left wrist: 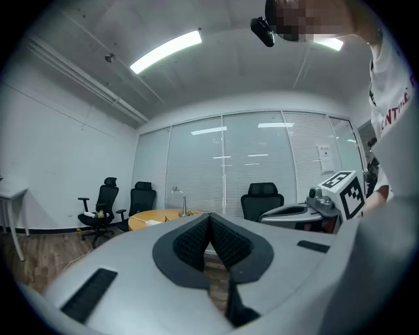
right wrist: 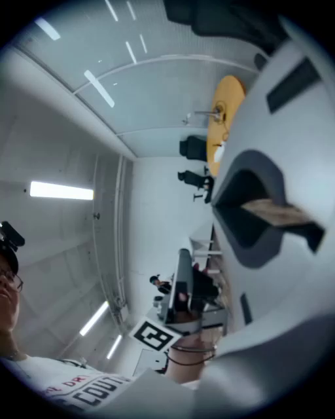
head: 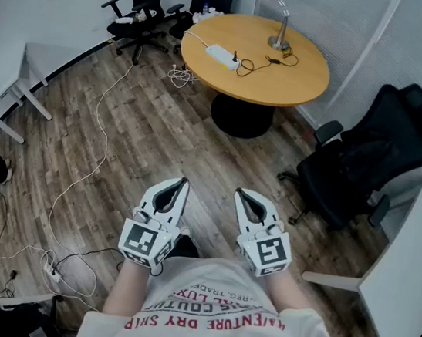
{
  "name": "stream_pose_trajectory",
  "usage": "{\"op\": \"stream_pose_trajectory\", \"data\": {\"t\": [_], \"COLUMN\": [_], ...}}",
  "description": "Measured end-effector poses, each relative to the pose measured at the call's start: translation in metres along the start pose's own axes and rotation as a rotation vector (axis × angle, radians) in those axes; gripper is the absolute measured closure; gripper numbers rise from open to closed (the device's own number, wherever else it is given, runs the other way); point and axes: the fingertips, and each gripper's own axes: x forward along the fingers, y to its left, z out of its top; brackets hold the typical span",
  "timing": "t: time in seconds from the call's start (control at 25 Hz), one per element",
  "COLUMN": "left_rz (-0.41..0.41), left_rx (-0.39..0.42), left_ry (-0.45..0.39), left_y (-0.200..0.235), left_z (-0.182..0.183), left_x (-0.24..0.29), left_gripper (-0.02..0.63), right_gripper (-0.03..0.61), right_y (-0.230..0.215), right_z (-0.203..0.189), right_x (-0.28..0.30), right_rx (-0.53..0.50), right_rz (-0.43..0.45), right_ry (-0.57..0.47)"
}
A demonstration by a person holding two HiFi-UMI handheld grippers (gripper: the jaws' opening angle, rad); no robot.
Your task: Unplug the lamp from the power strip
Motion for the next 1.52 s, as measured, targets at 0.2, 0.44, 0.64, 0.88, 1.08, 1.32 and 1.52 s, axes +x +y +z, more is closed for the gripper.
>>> {"op": "stream_pose_trajectory", "data": {"t": [0.2,0.44,0.64,0.88,1.08,1.32,1.52], "left_rz": [-0.004,-0.016,-0.022,-0.050,-0.069,-0.074,-0.063], "left_rx": [-0.005,-0.020,-0.043,-0.051,-0.042,-0.058,-0.097], "left_ry": [0.003,0.021,0.033,0.037,0.036,0.055,0.079], "left_y": [0.005,0.009,0.031,0.082,0.142,0.199,0.227], "left_z": [0.001,-0.005,-0.015,-0.026,-0.020,-0.026,-0.041], "left_x": [0.004,0.012,0.025,0.049,0.065,0.078,0.088], "left_gripper": [0.584,0.584,0.584,0.584,0.584,0.584,0.584], "right_gripper": [0.551,0.551,0.551,0.549,0.549,0.549,0.549], "right_y": [0.002,-0.005,-0.012,-0.018,-0.021,-0.013,-0.013], "right_z": [0.000,-0.007,-0.014,-0.023,-0.011,-0.014,-0.027], "right_x": [0.005,0.012,0.033,0.089,0.145,0.199,0.229], "right_rx": [-0.006,0.030,0.046,0.065,0.064,0.095,0.103], "right_rz": [0.005,-0.021,-0.034,-0.062,-0.113,-0.122,-0.096], "right_ry": [0.013,0.028,0.043,0.074,0.086,0.122,0.179]}}
